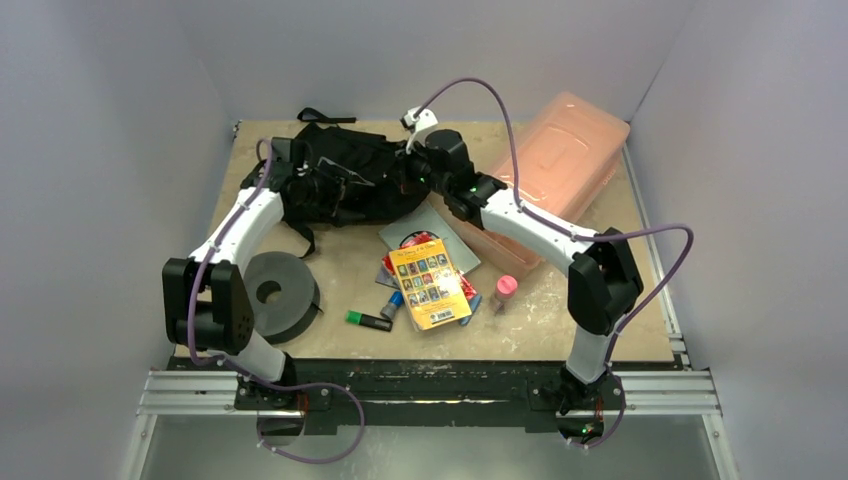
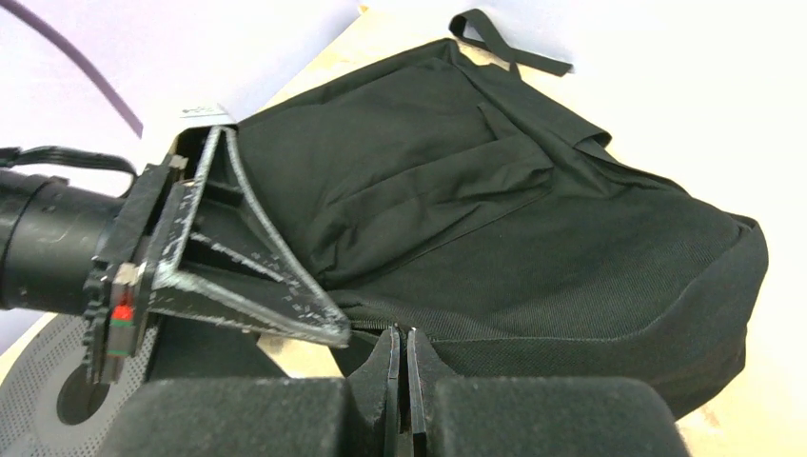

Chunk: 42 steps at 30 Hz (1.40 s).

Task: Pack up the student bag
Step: Unzip the student bag at the center of the board.

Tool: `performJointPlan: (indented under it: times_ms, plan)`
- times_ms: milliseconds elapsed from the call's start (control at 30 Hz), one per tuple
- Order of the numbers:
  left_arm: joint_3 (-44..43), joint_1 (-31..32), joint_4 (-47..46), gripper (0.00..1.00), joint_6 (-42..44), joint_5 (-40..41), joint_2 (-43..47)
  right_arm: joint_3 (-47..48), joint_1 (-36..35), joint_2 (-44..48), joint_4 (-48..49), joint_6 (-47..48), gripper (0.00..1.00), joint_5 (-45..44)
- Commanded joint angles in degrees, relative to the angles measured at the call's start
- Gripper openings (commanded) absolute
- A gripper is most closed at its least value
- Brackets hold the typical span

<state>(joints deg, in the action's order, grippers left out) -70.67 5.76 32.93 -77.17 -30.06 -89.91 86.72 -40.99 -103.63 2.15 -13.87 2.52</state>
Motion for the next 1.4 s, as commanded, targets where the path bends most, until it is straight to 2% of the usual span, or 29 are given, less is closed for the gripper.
performJointPlan:
  times_ms: [0, 167, 267, 300, 467, 567, 667, 1000, 1133, 1333, 1367]
  plan:
    - [-0.89, 0.56, -4.21, 0.7, -5.12, -1.65, 0.73, 0.17, -1.73, 3.94, 5.22, 2.4, 0.0, -0.65]
    - [0.42, 0.49, -5.26, 0.7, -6.28, 0.11, 0.32, -2.04, -3.12, 4.68, 6.59, 2.8, 0.0, -0.66]
    - [-0.12, 0.11, -5.44, 0.64, -5.66, 0.5, -1.39, -3.24, -3.89, 5.29, 6.56, 3.15, 0.0, -1.59]
    - [-0.43, -0.07, -5.31, 0.58, -4.83, 0.64, -1.91, -3.76, -3.98, 5.76, 6.62, 3.15, 0.0, -1.79]
    - [-0.39, -1.11, -4.42, 0.14, 2.13, 3.78, -2.0, -5.23, -3.97, 7.05, 5.11, 6.09, 0.0, -5.39]
    - [-0.6, -2.27, -3.57, 0.0, 8.01, 4.91, -1.94, -6.6, -3.97, 8.21, 5.24, 7.13, 0.0, -6.21]
    - [-1.17, -3.64, -1.58, 0.0, 13.71, 6.66, -0.99, -7.62, -3.98, 8.79, 5.81, 8.68, 0.0, -8.38]
    - [0.05, -8.21, 4.3, 0.0, 33.2, 15.12, 11.25, -7.89, -1.94, 6.89, 3.0, 16.45, 0.0, -27.42]
    - [3.07, -8.63, 3.12, 0.0, 37.66, 16.66, 15.59, -7.25, 0.65, 5.31, 3.28, 17.28, 0.0, -28.39]
    - [3.83, -8.57, 3.1, 0.0, 40.45, 9.34, 15.37, -3.57, 0.74, 3.36, 3.02, 16.55, 0.0, -25.47]
    - [3.26, -8.51, 3.7, 0.03, 41.84, 8.63, 14.93, -3.79, 0.74, 3.54, 3.26, 16.1, 0.0, -24.46]
